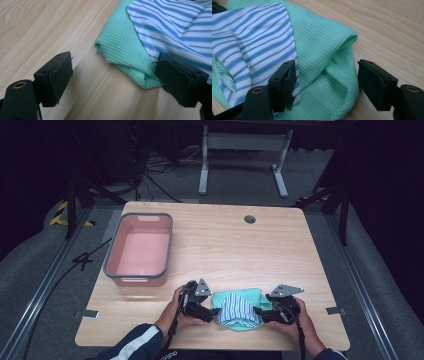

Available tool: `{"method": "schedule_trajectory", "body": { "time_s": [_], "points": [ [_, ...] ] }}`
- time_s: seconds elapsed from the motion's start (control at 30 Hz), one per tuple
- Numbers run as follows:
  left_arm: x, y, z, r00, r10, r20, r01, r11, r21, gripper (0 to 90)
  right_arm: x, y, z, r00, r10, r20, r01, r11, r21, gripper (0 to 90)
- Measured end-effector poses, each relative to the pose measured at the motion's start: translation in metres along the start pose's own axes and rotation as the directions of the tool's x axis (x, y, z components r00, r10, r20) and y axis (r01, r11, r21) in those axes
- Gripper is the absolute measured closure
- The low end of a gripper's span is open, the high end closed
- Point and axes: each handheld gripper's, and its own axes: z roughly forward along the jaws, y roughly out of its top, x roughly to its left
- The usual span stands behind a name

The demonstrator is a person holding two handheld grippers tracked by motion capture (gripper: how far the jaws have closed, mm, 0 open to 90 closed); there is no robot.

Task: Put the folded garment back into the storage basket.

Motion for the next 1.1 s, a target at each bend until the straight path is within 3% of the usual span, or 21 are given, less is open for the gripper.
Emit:
{"method": "schedule_trajectory", "body": {
  "time_s": [0.23,0.33,0.5,0.63,0.8,0.93,1.0,1.03,1.1],
  "points": [
    [0.008,0.000,-0.004,0.9997,-0.017,0.019,0.017,0.9999,-0.001,22.6,0.005,0.004,-0.001,0.9999,0.003,-0.014,-0.002,1.000,0.017,45.3],
    [0.011,0.000,-0.005,0.9990,-0.046,0.004,0.046,0.9990,0.004,21.0,0.004,0.004,-0.001,0.9999,0.000,-0.013,0.000,1.000,0.017,46.1],
    [0.006,0.002,0.000,0.9996,-0.026,-0.012,0.026,0.9997,0.002,17.2,0.005,0.004,-0.001,0.9999,0.000,-0.014,0.000,1.000,0.012,47.8],
    [0.003,0.004,-0.001,0.9999,-0.012,0.009,0.012,0.9999,-0.003,29.3,0.006,0.004,-0.001,0.9991,-0.015,-0.039,0.015,1.000,0.006,55.2],
    [-0.001,0.009,0.002,0.9994,0.008,0.033,-0.008,1.0000,-0.004,51.3,0.006,0.004,-0.001,0.9983,-0.019,-0.056,0.019,1.000,0.004,64.2],
    [0.001,0.011,0.002,0.9984,0.007,0.056,-0.007,1.0000,-0.002,60.6,0.006,0.005,0.000,0.9975,-0.006,-0.070,0.007,1.000,0.004,70.3],
    [0.002,0.011,0.003,0.9968,0.016,0.078,-0.015,0.9998,-0.010,73.3,0.006,0.005,0.000,0.9962,0.001,-0.087,0.000,1.000,0.003,75.6],
    [0.000,0.013,0.003,0.9951,0.042,0.089,-0.041,0.9991,-0.008,76.3,0.006,0.005,0.000,0.9955,-0.001,-0.094,0.001,1.000,0.002,76.8],
    [0.000,0.014,0.003,0.9948,0.055,0.086,-0.055,0.9985,0.002,78.3,0.006,0.005,0.000,0.9950,-0.006,-0.099,0.006,1.000,-0.001,77.9]
  ]
}}
